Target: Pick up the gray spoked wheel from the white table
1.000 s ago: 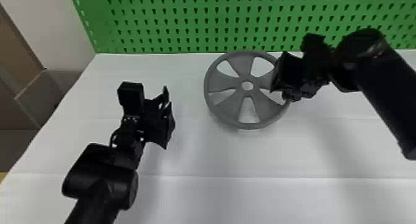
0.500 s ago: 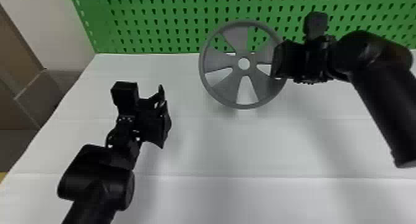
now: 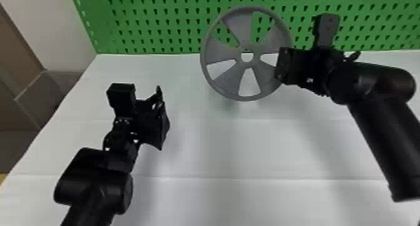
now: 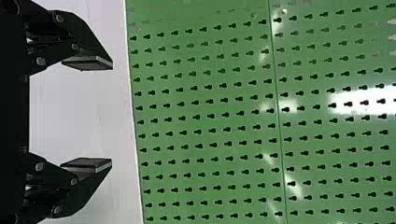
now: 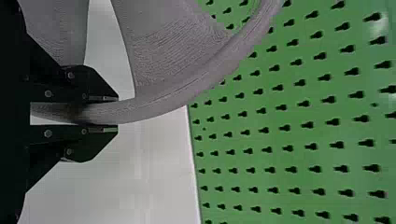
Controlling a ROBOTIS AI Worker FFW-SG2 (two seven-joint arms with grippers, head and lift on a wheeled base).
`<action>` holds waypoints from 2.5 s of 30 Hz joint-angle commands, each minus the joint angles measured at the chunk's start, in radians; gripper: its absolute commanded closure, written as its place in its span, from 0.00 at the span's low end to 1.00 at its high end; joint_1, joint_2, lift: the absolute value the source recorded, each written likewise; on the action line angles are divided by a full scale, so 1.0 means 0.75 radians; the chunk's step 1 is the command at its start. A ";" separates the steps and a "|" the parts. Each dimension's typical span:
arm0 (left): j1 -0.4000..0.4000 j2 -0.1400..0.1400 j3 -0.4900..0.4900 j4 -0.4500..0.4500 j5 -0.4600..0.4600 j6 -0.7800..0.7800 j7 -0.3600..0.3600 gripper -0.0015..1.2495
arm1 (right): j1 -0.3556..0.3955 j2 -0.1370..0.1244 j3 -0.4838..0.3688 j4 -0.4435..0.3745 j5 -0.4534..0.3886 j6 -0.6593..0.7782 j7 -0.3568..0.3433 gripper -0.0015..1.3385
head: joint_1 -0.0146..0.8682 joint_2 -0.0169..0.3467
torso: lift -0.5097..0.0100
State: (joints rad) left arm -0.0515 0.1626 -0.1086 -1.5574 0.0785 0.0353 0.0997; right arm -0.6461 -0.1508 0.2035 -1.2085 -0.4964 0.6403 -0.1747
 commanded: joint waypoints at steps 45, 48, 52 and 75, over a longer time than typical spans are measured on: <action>0.018 -0.100 0.083 -0.022 -0.043 -0.018 0.002 0.40 | 0.305 0.097 -0.057 -0.107 0.369 -0.696 0.135 0.79 | 0.90 0.33 | 0.84; 0.018 -0.112 0.098 -0.020 -0.060 -0.018 0.008 0.40 | 0.307 0.095 -0.050 -0.111 0.371 -0.696 0.135 0.79 | 0.90 0.33 | 0.84; 0.013 -0.127 0.110 -0.022 -0.070 -0.018 0.012 0.40 | 0.315 0.095 -0.052 -0.115 0.384 -0.696 0.135 0.79 | 0.90 0.33 | 0.84; 0.011 -0.131 0.178 -0.020 -0.086 -0.016 0.033 0.40 | 0.324 0.080 -0.048 -0.129 0.406 -0.692 0.135 0.79 | 0.90 0.33 | 0.84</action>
State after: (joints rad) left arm -0.0416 0.0644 0.0180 -1.5727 0.0143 0.0228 0.1243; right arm -0.4035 -0.0899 0.1673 -1.3045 -0.1920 0.1212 -0.0737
